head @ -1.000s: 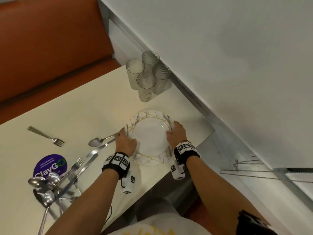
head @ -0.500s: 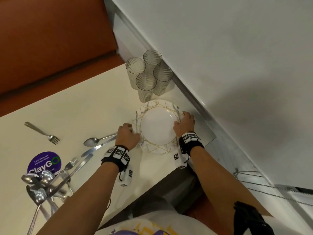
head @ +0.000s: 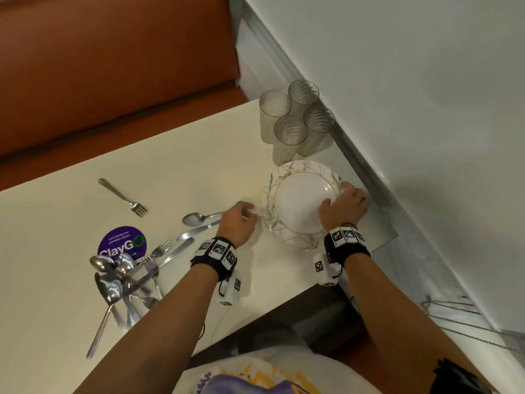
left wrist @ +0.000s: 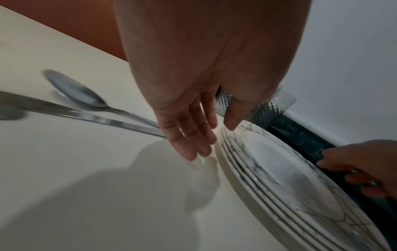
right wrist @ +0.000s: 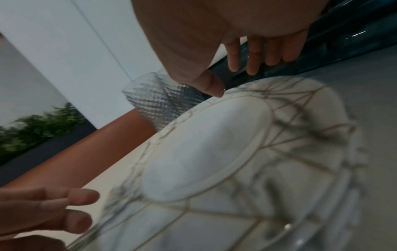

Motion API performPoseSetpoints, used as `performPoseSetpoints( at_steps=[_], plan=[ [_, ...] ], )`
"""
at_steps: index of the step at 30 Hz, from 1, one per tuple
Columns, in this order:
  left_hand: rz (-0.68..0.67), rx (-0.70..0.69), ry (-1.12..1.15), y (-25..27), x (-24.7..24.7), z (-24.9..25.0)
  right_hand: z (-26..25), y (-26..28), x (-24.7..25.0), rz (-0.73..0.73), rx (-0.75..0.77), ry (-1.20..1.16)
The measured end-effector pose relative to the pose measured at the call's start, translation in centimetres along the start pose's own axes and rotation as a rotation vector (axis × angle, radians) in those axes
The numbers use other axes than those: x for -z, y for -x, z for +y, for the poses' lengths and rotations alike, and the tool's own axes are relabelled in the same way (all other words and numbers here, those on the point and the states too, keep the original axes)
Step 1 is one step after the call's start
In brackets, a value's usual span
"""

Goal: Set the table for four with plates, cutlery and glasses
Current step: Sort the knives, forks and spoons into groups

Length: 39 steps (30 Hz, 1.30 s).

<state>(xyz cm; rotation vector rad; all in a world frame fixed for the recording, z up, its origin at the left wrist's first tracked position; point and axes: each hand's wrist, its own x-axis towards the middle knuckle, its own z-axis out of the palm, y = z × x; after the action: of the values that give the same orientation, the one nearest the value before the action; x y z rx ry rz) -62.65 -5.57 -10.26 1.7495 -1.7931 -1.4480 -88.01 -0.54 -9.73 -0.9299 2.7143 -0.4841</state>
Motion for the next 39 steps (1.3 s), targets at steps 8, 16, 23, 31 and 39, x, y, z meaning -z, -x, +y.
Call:
performPoseSetpoints(
  at_steps=[8,16,23,31,39],
  plan=[
    [0.196,-0.001,0.034,5.1,8.5,-7.8,-8.8,11.1,-4.9,-0.135,0.498,-0.248],
    [0.244,0.067,0.014,12.3,17.8,-16.8,-16.9,23.9,-10.9,-0.544,0.766,-0.205],
    [0.311,0.074,0.134,16.1,22.7,-22.5,-20.3,29.8,-13.1,-0.623,1.025,0.218],
    [0.382,0.088,0.133,17.2,26.1,-26.3,-20.8,30.8,-13.2,-0.626,1.074,0.387],
    [0.373,0.063,0.261,16.1,27.3,-23.7,-24.5,30.2,-11.0,-0.620,0.857,-0.014]
  ],
)
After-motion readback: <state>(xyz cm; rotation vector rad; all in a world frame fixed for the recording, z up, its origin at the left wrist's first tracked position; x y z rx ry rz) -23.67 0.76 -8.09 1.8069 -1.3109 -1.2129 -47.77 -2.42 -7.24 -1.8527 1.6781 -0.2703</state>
